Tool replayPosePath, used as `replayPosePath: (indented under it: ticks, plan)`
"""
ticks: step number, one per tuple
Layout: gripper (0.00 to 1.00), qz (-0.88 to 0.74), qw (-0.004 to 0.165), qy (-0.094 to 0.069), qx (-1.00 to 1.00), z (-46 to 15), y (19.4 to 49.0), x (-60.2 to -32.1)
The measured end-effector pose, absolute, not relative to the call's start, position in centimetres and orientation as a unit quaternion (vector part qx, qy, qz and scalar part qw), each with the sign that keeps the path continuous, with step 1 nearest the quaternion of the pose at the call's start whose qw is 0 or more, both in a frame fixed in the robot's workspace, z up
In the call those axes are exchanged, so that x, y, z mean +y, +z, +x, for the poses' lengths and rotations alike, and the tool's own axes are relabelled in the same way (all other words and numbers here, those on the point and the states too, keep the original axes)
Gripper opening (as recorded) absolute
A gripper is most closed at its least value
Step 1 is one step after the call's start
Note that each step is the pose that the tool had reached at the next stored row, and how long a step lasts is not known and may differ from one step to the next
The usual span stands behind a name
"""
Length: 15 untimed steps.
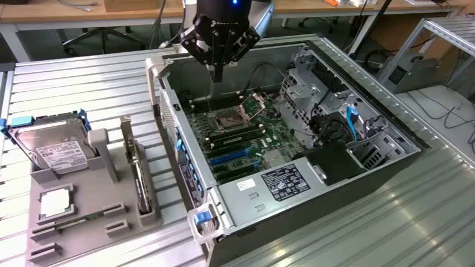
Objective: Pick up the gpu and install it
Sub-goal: 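Reach for the gpu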
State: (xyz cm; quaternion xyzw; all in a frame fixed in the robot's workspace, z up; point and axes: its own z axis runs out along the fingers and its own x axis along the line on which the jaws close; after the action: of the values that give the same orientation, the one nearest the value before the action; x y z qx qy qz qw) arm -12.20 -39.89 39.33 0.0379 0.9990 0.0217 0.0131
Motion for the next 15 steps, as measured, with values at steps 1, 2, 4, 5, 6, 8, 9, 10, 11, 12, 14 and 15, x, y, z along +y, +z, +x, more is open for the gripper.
replayPosePath:
  ticks: [1, 2, 4, 5, 6, 8, 9, 10, 11, 12, 14, 15]
  plan:
    - [0.11, 0.038, 0.013, 0.022, 0.999, -12.20, 39.33, -39.89]
    - [0.11, 0.038, 0.013, 0.022, 0.999, -12.20, 39.33, -39.89]
    - [0.11, 0.038, 0.013, 0.022, 0.999, -12.20, 39.33, -39.89]
    - [0.11, 0.038, 0.013, 0.022, 0.999, -12.20, 39.33, -39.89]
    - [0.11, 0.038, 0.013, 0.022, 0.999, -12.20, 39.33, -39.89]
    - [0.11, 0.038, 0.013, 0.022, 0.999, -12.20, 39.33, -39.89]
    - [0.11, 0.038, 0.013, 0.022, 0.999, -12.20, 39.33, -39.89]
    - [0.11, 0.038, 0.013, 0.022, 0.999, -12.20, 39.33, -39.89]
    - [0.11, 0.038, 0.013, 0.022, 0.999, -12.20, 39.33, -39.89]
    - [0.11, 0.038, 0.013, 0.022, 0.999, -12.20, 39.33, -39.89]
    - [0.11, 0.038, 0.013, 0.022, 0.999, -12.25, 39.33, -39.89]
    - [0.11, 0.038, 0.013, 0.022, 0.999, -12.47, 39.33, -39.90]
